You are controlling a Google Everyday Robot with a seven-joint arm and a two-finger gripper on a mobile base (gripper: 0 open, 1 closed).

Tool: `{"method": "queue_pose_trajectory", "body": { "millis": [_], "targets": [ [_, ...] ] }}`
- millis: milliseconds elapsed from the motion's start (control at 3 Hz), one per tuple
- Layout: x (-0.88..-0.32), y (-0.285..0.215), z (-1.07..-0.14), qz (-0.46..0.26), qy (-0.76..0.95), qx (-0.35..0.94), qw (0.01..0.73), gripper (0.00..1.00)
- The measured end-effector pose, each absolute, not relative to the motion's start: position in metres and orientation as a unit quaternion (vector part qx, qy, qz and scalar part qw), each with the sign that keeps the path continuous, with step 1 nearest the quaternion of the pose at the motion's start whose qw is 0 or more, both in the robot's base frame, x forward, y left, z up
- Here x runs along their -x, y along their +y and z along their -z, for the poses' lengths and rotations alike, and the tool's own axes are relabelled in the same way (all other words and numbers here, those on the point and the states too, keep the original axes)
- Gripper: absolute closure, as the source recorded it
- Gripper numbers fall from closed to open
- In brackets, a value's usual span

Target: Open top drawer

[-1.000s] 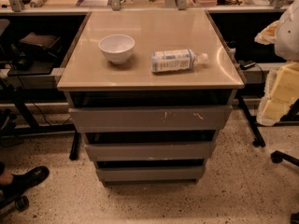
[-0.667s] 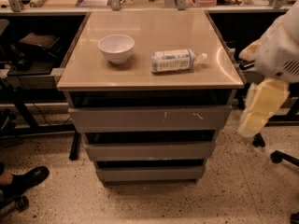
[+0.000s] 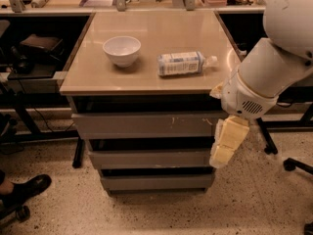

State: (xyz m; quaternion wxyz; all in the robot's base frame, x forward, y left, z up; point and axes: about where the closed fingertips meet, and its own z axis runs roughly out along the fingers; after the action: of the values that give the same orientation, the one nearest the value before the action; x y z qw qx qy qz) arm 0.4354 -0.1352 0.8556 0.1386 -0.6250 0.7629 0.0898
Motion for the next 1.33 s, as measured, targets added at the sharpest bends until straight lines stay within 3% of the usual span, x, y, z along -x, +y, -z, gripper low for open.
{"method": "queue_pose_trajectory", "body": {
  "millis": [1000,1333],
  "targets": [
    [-0.513,-0.102,-0.828,-0.074,0.760,0.590,0.262,0.00],
    [-0.513,-0.101,-0.827,-0.075,0.760,0.590,0.262,0.00]
  ]
}}
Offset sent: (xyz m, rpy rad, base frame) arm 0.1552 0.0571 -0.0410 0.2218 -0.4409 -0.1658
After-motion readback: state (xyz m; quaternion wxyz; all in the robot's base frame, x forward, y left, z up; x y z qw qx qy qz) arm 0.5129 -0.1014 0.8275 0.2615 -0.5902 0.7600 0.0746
